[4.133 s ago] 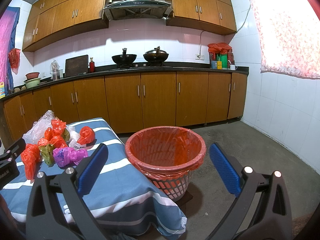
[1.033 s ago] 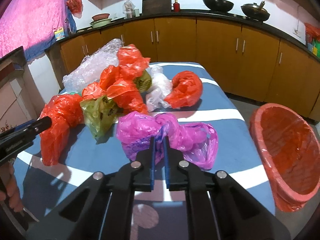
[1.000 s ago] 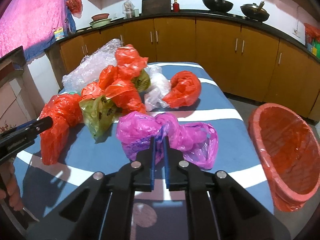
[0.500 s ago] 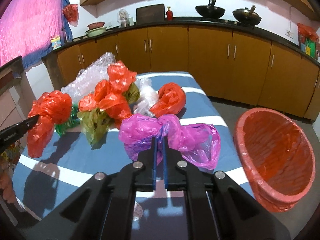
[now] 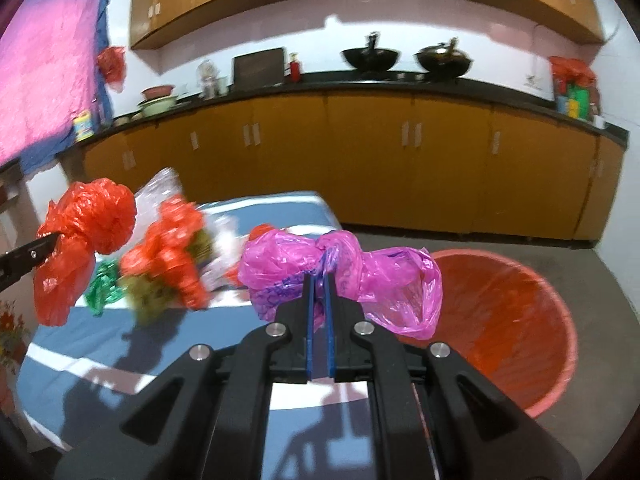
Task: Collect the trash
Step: 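Carry the pink bag in the right tool over the red basket and release it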
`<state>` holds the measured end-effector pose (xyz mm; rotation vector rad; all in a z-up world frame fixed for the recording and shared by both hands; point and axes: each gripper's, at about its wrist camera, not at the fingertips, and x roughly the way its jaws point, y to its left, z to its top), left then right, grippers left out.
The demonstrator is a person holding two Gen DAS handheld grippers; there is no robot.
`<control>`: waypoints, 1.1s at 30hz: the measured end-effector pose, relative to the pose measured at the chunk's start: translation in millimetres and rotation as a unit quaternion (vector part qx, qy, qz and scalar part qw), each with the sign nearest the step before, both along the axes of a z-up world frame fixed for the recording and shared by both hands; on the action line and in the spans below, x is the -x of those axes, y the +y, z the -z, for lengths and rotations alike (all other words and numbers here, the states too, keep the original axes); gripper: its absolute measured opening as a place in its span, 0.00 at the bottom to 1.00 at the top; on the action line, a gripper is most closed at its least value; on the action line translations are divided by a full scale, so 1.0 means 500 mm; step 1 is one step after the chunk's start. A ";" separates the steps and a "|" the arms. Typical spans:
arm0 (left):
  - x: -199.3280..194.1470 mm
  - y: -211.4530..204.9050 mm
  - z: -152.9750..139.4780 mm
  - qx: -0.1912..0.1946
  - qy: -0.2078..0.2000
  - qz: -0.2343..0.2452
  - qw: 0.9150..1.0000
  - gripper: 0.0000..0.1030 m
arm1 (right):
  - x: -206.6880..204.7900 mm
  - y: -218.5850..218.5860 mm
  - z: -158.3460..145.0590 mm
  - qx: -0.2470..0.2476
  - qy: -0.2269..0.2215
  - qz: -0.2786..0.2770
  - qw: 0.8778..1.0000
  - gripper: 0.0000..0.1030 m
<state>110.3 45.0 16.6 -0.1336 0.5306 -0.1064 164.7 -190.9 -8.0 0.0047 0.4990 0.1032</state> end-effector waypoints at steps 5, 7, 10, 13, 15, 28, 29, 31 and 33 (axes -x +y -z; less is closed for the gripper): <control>-0.045 -0.110 0.000 0.009 0.004 0.067 0.998 0.07 | 0.000 -0.103 -0.019 0.002 -0.009 0.055 0.998 0.06; -0.064 -0.166 0.003 0.006 0.005 0.096 0.995 0.07 | -0.003 -0.150 -0.018 0.001 -0.007 0.077 0.997 0.06; -0.084 -0.242 0.010 0.005 0.008 0.136 0.991 0.07 | -0.011 -0.209 -0.013 -0.004 -0.001 0.101 0.995 0.06; -0.107 -0.310 0.022 0.002 0.017 0.169 0.986 0.07 | -0.013 -0.249 -0.002 -0.007 0.003 0.117 0.993 0.06; -0.120 -0.341 0.032 0.001 0.025 0.184 0.983 0.07 | -0.019 -0.271 0.008 -0.010 0.006 0.124 0.992 0.06; -0.180 -0.460 0.086 -0.013 0.078 0.214 0.974 0.37 | -0.051 -0.345 0.042 -0.042 0.012 0.144 0.989 0.04; -0.183 -0.456 0.088 -0.007 0.083 0.209 0.974 0.44 | -0.049 -0.352 0.043 -0.045 0.012 0.147 0.988 0.04; -0.183 -0.451 0.090 0.000 0.084 0.204 0.975 0.49 | -0.045 -0.363 0.044 -0.047 0.011 0.153 0.987 0.08; -0.183 -0.447 0.090 -0.005 0.084 0.200 0.976 0.49 | -0.037 -0.370 0.049 -0.043 0.011 0.162 0.986 0.11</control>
